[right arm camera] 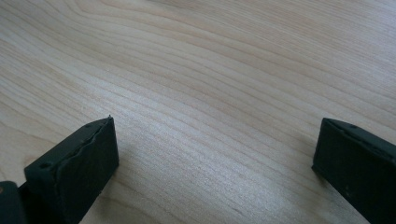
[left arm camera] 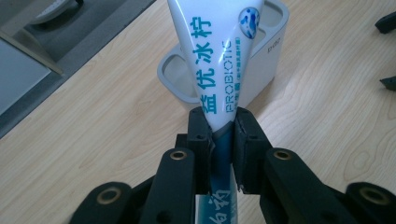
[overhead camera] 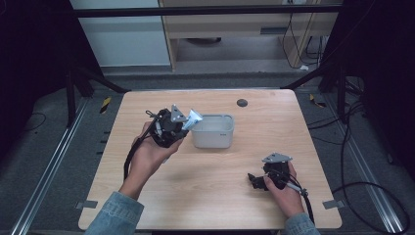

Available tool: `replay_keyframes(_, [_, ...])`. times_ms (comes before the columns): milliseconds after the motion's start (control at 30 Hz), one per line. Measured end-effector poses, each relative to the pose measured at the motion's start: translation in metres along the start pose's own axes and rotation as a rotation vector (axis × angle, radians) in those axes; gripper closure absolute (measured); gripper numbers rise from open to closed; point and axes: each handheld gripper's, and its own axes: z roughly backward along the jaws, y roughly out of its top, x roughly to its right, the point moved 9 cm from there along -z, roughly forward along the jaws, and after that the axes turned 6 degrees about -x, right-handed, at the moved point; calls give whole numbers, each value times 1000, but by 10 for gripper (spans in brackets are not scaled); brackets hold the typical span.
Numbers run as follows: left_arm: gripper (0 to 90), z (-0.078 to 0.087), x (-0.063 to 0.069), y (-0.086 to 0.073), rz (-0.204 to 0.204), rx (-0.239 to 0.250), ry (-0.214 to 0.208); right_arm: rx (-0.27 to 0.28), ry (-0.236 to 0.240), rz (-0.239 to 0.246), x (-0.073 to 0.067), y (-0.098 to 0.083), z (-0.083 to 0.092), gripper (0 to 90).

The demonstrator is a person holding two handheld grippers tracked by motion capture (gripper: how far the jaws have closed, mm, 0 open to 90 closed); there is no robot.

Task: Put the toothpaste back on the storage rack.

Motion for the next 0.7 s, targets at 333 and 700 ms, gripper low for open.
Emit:
replay_keyframes(333, [787, 4, -1, 18, -4, 14, -5, 0, 0, 0, 0, 0, 0, 3])
replay_keyframes(700, [787, 10, -3, 40, -14, 39, -7, 0, -1, 0, 0, 0, 0, 4])
